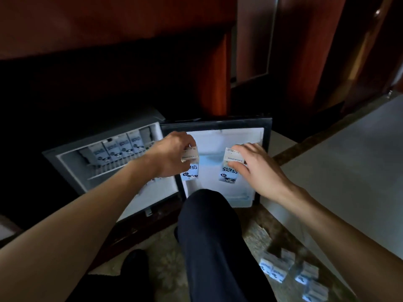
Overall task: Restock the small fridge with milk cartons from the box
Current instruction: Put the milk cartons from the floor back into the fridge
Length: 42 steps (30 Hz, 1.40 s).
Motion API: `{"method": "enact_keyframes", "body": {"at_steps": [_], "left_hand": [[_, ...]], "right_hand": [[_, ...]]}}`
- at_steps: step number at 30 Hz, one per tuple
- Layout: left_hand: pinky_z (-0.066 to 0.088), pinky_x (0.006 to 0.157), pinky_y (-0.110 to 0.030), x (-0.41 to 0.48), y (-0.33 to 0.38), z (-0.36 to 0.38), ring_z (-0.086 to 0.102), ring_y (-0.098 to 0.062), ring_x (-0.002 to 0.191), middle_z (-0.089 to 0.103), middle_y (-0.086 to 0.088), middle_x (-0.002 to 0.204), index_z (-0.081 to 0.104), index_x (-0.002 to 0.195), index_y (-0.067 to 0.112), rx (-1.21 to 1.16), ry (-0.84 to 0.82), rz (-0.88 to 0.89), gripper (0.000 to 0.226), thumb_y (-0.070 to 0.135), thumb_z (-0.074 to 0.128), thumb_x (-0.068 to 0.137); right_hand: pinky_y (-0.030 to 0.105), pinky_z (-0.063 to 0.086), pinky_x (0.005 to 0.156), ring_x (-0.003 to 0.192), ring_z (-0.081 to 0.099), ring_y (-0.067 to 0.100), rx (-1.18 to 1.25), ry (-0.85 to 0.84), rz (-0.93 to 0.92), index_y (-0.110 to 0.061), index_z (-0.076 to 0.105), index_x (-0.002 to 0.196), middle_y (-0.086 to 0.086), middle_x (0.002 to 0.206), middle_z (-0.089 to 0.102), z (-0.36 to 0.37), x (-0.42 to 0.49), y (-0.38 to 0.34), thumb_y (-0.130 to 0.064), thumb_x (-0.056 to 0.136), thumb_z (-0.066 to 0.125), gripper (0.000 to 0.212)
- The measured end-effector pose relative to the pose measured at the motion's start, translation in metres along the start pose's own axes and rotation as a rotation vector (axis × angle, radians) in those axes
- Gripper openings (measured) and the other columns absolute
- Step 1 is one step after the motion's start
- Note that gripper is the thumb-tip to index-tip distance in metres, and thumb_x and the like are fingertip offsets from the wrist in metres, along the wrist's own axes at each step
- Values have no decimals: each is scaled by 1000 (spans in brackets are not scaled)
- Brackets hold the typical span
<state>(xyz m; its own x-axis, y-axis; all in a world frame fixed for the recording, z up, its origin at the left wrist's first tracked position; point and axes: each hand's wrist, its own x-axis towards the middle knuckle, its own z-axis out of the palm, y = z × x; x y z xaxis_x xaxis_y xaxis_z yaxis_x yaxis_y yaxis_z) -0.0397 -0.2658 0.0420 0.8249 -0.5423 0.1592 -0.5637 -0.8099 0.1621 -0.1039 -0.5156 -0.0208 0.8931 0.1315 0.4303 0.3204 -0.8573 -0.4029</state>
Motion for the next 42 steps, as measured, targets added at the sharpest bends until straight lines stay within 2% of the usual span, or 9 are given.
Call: {"method": "enact_keyframes", "body": {"at_steps": [8,17,20,22,26,29,32,36,42], "left_hand": [[54,78,-40,-40,-76,-4,55,-16,88,50,6,104,51,109,30,36,3,-195,37,24,73,80],[49,79,-35,-71,-137,19,46,-14,99,49,9,107,51,115,27,76,-14,-346,38,24,70,82],[40,77,-28,-77,-156,30,45,-12,102,49,8,112,49,119,26,79,-29,-374,40,24,69,84],[45,83,-32,-81,-166,38,48,-15,111,50,7,120,48,124,26,89,-36,-391,45,26,69,85],[45,101,-43,-84,-181,58,44,-21,131,46,1,143,42,138,23,116,-70,-432,55,29,67,89],[45,102,-41,-82,-196,83,40,-19,134,44,2,145,44,135,23,134,-81,-411,49,27,65,91],[45,98,-37,-76,-216,104,44,-16,127,49,5,137,46,131,22,135,-80,-406,46,28,66,91],[43,101,-39,-58,-249,130,46,-17,126,51,3,135,46,133,21,131,-65,-413,48,29,66,90],[31,112,-40,-30,-297,178,43,-17,131,50,4,138,47,134,23,189,-65,-395,46,26,65,91]], "right_hand": [[41,47,83,117,43,15,-23,-152,-123,-22,52,131,-7,123,54,53,65,-52,-42,100,55,37],[37,45,85,123,46,17,-17,-344,-219,-18,49,140,-2,135,55,119,117,-95,-43,100,54,48],[31,39,73,102,53,15,-43,-374,-228,-16,52,137,-1,128,59,143,129,-100,-42,99,57,47],[28,37,66,86,48,10,-41,-405,-241,-13,55,132,2,121,61,158,135,-100,-41,98,59,44],[32,48,71,84,58,13,9,-486,-216,-9,56,132,3,112,63,190,148,-101,-39,96,61,47],[29,44,65,74,55,10,5,-509,-211,-7,60,118,-4,97,60,217,159,-104,-35,97,63,35],[26,40,59,86,59,13,-25,-527,-219,-13,57,98,-15,89,52,247,169,-103,-29,98,62,17],[38,47,83,121,53,22,-58,-529,-249,-14,55,133,1,130,59,293,186,-97,-33,99,60,39],[38,51,93,118,56,22,-15,-572,-241,-9,53,135,5,130,58,364,212,-73,-23,98,63,41]]}}
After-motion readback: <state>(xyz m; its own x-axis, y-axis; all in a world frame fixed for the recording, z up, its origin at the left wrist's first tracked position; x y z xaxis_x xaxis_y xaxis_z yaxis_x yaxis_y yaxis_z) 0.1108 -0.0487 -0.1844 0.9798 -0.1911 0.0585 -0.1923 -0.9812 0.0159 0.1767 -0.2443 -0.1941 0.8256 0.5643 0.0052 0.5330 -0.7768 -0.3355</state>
